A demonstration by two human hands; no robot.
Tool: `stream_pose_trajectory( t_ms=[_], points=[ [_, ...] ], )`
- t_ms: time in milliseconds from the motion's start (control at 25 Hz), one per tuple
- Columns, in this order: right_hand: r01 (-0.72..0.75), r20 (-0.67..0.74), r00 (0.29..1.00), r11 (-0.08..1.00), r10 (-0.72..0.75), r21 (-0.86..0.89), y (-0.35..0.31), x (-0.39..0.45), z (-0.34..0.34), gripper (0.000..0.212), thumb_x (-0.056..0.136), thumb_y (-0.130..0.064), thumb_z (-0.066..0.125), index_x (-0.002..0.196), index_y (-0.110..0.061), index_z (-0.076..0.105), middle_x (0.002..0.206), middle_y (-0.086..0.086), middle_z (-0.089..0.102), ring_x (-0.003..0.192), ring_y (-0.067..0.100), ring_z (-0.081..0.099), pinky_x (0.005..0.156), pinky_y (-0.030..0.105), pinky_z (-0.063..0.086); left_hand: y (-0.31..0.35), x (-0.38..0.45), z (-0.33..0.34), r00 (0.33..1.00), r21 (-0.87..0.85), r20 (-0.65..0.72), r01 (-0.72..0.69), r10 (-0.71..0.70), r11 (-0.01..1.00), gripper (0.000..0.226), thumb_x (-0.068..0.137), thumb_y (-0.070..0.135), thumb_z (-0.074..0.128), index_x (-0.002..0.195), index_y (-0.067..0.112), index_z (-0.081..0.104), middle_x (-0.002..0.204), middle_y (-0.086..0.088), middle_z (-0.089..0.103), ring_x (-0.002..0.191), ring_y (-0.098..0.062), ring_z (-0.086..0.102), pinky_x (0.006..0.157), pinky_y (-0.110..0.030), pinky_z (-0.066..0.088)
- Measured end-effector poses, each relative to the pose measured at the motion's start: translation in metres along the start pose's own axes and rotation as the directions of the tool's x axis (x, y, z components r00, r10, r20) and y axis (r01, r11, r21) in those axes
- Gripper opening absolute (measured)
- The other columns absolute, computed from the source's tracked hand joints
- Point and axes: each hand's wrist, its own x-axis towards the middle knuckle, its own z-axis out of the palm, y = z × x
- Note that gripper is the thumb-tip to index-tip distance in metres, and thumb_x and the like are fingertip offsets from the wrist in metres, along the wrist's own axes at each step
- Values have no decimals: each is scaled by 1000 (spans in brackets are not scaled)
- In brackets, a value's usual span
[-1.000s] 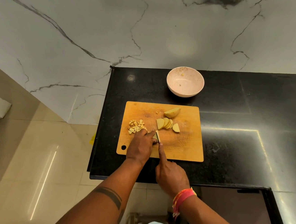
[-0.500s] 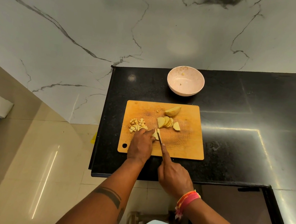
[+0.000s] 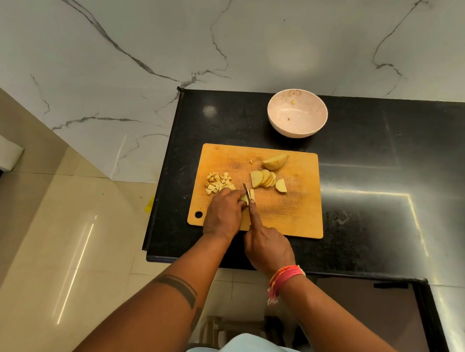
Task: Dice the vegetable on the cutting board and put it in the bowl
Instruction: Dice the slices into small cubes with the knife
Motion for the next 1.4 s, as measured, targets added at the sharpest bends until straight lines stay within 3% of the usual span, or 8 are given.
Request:
stream_pose_trajectory(
  t_ms=[160,280,640,840,1040,1400],
  points=[
    [8,41,999,999,-7,-32,5,-17,3,75,102,-30,37,160,-30,-11,67,4,56,51,22,51,50,36,43,0,1,2,1000,-15,-6,16,-16,1000,33,98,21,63,131,20,67,117,-2,63,113,-22,56,95,-37,51],
    [4,70,998,1000,-2,-24,11,-40,6,76,103,-30,36,159,-29,-15,67,-1,57,49,15,49,47,33,38,-1,1,3,1000,-24,-20,18,-18,1000,33,97,21,65,130,19,68,116,-2,63,113,-20,56,96,-36,51],
    [10,-10,1000,998,-9,66,9,-36,-6,71,103,-32,34,160,-35,-8,63,-4,55,51,17,53,50,35,41,3,-2,1,989,-145,-89,109,-122,983,24,96,18,66,119,20,72,116,3,68,110,-15,60,95,-32,52],
    [25,22,999,998,-26,50,-4,-10,-10,68,102,-30,36,161,-33,4,67,4,56,53,23,51,51,37,40,1,0,1,986,-151,-90,123,-138,981,20,95,15,65,113,20,73,112,2,70,107,-17,62,92,-31,52],
    [38,42,998,999,-39,28,0,-9,-8,70,101,-30,37,161,-33,0,67,6,58,56,28,57,53,38,46,3,2,2,985,-128,-91,134,-146,983,17,95,16,66,109,21,73,109,3,70,104,-17,62,90,-34,54],
    [42,31,999,997,-44,68,19,-56,-7,71,103,-34,35,160,-36,-8,62,-6,55,51,13,53,47,33,40,10,-3,1,982,-111,-104,143,-155,983,20,98,20,61,116,21,70,114,2,67,110,-17,59,86,-27,48]
  ],
)
